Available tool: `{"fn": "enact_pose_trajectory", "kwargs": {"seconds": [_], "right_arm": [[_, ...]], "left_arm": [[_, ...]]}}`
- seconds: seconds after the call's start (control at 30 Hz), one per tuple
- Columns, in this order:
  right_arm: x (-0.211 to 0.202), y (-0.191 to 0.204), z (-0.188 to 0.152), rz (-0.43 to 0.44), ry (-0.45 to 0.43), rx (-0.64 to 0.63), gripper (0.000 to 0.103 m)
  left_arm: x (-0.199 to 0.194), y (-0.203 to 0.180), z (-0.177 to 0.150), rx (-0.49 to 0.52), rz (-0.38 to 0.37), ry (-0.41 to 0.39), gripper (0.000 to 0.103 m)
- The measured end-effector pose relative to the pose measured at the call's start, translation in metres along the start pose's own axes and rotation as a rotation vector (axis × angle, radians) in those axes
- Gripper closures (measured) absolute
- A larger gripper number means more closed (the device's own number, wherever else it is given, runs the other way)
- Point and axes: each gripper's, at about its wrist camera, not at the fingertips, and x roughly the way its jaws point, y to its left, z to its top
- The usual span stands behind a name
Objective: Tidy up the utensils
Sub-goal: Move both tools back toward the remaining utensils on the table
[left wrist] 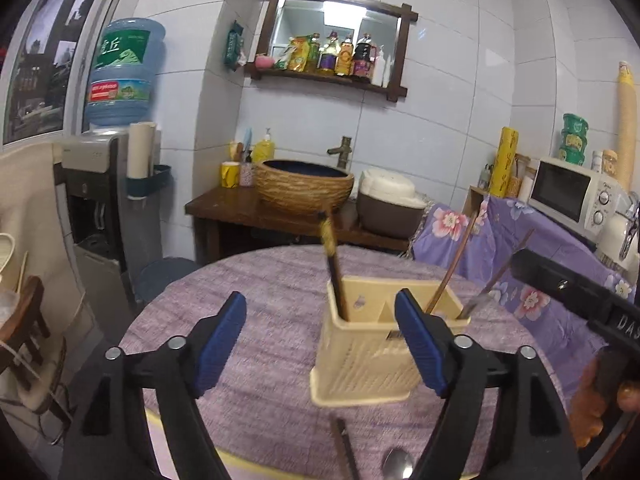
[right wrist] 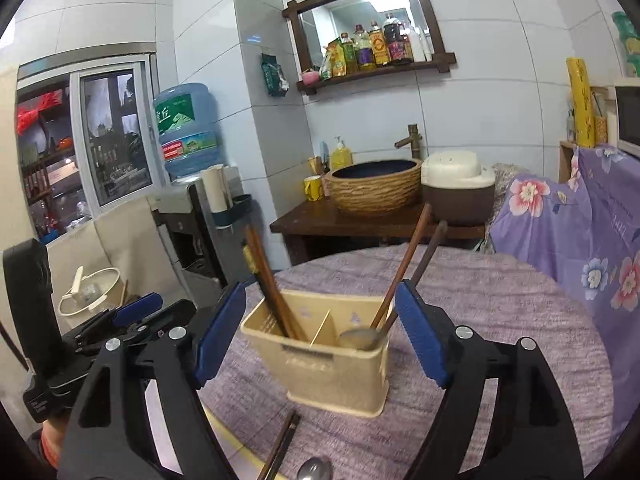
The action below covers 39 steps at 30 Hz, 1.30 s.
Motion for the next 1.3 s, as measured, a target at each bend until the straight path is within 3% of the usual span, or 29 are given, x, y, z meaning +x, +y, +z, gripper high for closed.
{"fn": "enact_pose_trajectory", "kwargs": {"seconds": [0.17,0.3,0.43,0.53,0.77,1.07,1.3], "right_arm": [[-0.003,0.003,-0.041,-0.037,0.122,-0.008,0.026],[-0.001,0.009,-0.080,-0.221,0.207,-0.079,0.026],[0.003,0.002,-0.117,-0.257,0.327,-0.016,0.028],[0.002,0.002,-0.137,-0.265,0.365,0.005,0.029],[-0.002,-0.004,-0.169,-0.296,0.392,0.061,0.029],[-0.008,-0.009,-0.170,-0.314,0.385,0.070,0.029],[-0.004,-0.009,-0.172,-0.324,0.403,0.061,0.029]], "left_arm": [[0.003,0.013,-0.042,0.012,0.042,0.130,0.022],[0.005,0.020,-0.076,0.008,0.064,0.217,0.022],[0.007,0.024,-0.104,0.002,0.061,0.293,0.026],[0.007,0.022,-0.117,-0.001,0.044,0.335,0.030],[0.008,-0.006,-0.147,0.063,-0.037,0.440,0.050],[0.014,-0.022,-0.165,0.112,-0.020,0.501,0.057],[0.016,-0.027,-0.166,0.158,0.017,0.504,0.059]]}}
